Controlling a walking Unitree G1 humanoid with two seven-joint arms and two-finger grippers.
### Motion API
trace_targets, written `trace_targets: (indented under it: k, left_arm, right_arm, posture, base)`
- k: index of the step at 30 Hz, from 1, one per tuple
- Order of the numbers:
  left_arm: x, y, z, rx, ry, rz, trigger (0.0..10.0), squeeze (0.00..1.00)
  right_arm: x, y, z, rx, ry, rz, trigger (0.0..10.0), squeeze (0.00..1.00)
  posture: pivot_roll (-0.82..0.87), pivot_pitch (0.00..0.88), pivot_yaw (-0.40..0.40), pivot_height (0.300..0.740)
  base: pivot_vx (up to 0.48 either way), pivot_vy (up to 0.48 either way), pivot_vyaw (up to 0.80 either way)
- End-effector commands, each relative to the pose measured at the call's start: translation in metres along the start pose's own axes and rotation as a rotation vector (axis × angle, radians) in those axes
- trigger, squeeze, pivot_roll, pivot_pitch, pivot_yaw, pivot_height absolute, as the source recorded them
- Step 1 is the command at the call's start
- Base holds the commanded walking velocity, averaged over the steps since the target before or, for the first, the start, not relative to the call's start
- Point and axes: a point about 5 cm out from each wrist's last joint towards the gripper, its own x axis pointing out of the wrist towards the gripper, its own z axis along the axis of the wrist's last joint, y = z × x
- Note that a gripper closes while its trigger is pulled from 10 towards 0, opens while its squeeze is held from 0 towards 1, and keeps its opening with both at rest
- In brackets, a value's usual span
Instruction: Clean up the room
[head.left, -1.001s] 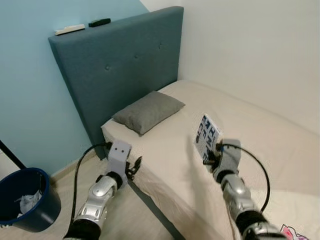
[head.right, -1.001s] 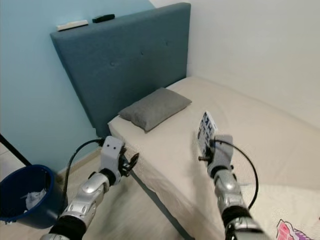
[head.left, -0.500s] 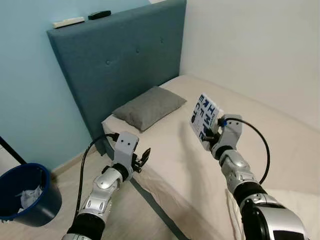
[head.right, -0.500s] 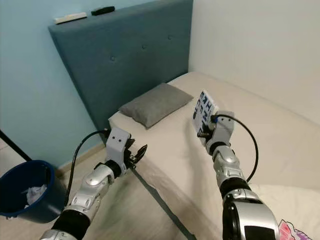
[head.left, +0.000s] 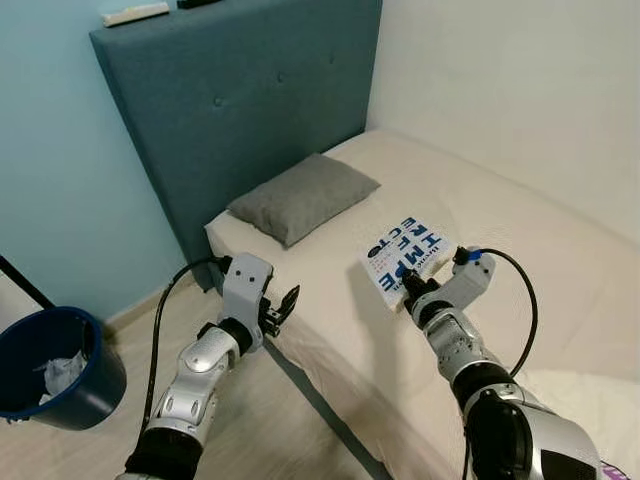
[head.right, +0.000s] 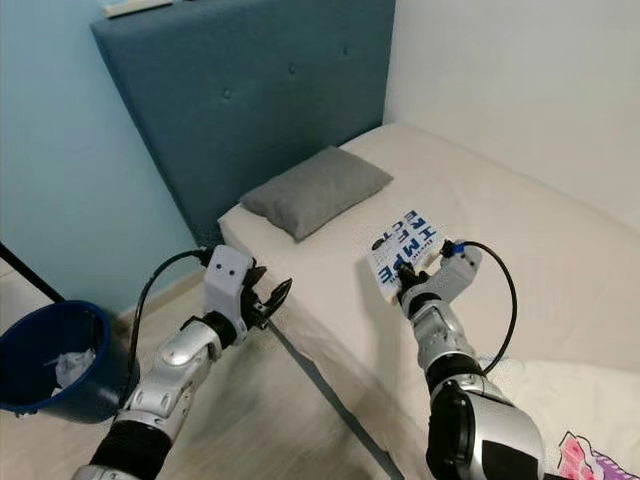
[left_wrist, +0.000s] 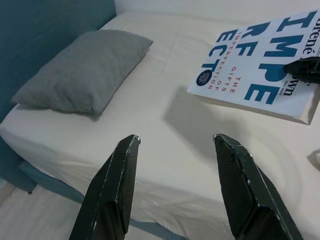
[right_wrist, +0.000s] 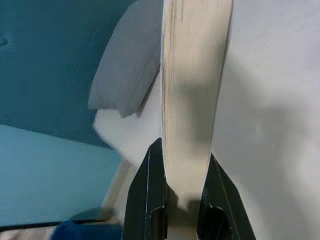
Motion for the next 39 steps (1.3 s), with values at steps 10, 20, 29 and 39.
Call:
trace_targets:
  k: [10,20,29,39]
  left_arm:
    - [-0.002,-0.005,0.01,-0.01,-0.007,-0.035,10.0,0.0]
    - [-0.007,-0.016,0.025,-0.042,-0.033,-0.143,10.0,0.0]
    - [-0.012,-0.017,0.026,-0.043,-0.021,-0.147,10.0,0.0]
    - [-0.01,-0.02,0.03,-0.075,-0.024,-0.142,10.0,0.0]
  right_arm:
    - [-0.004,-0.002,-0.023,0.128,0.115,0.044,10.0,0.0]
    - [-0.003,-0.002,-0.018,0.14,0.096,0.031,10.0,0.0]
    - [-0.001,-0.002,-0.01,0.163,0.078,0.028,10.0,0.06]
    - [-0.001,-0.012,0.011,0.224,-0.022,-0.073,10.0,0.99]
  posture:
    - [0.17,0.315,-0.009,0.74]
    - [0.2,0.359,0.002,0.74]
    - [0.21,0.363,0.002,0.74]
    - [0.21,0.352,0.002,0.74]
  base:
    - [0.0,0.0,0.0]
    - [0.0,0.0,0.0]
    - [0.0,0.0,0.0]
    - [0.0,0.0,0.0]
